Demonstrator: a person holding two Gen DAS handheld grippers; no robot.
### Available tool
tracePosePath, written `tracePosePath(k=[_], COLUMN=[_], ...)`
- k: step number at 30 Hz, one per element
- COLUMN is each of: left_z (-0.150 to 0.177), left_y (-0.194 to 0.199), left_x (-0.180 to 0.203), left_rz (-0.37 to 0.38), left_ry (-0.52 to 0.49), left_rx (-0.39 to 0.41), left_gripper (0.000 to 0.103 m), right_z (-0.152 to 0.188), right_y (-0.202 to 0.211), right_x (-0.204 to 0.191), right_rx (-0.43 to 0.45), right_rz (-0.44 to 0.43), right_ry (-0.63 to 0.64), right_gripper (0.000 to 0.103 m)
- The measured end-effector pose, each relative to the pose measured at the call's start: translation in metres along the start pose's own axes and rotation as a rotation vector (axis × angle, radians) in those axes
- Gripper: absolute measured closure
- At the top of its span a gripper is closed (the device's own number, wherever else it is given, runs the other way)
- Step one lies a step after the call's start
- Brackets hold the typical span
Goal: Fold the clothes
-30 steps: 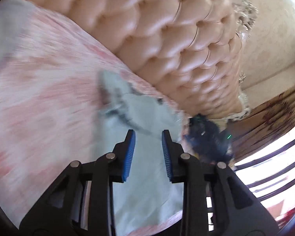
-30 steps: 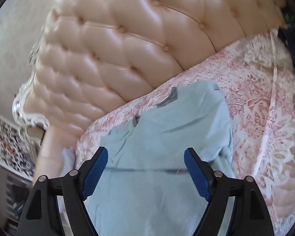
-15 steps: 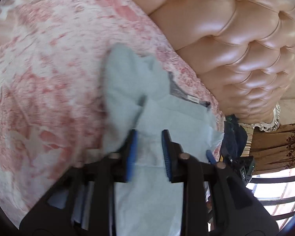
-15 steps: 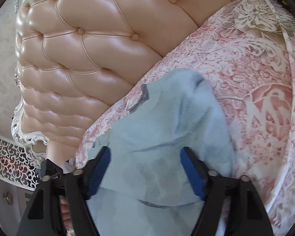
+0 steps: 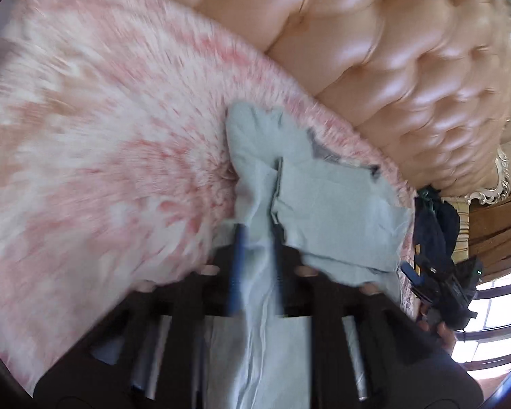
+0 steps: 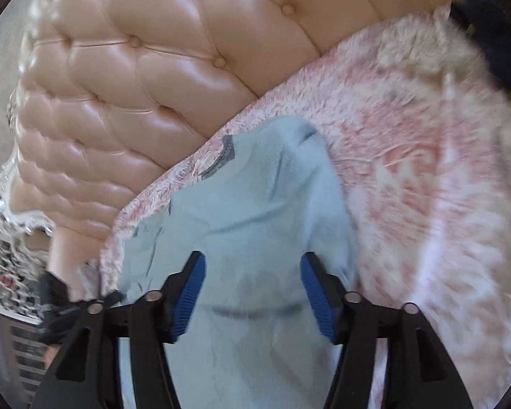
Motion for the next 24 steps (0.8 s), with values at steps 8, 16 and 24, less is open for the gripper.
tracePosePath(k=[8, 16, 24], left_z=[0.134, 0.237, 0.267], left_y=[0.169, 0.218, 0.197], left_x=[0.025, 0.044, 0.034], left_rz=[-0.001, -0.052, 0.059], left_ry=[-0.093, -0.369, -0.309], left_rx=[0.288, 0.134, 0.032], left_gripper=[0.023, 0.039, 0.059], right_z=[0.124, 0.267, 0.282], right_y=[0.166, 0.241, 0.254], right_x=[-0.012, -0.019, 0.025], right_rx=[0.27, 0.285, 0.24], right_rz=[0.091, 0.12, 0.087], right_ry=[0.145, 0.379, 0.242], right_gripper=[0.02, 0.02, 0.02])
Point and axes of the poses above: each gripper's, at about its wrist camera, not at the fingertips, and y roughly against the way its jaws point, x to its right, z to its underside, the point moved 7 cm from there along -y, roughly the way its jaws point, and after that the axes turned 12 degrees about z, right-handed, at the moved point
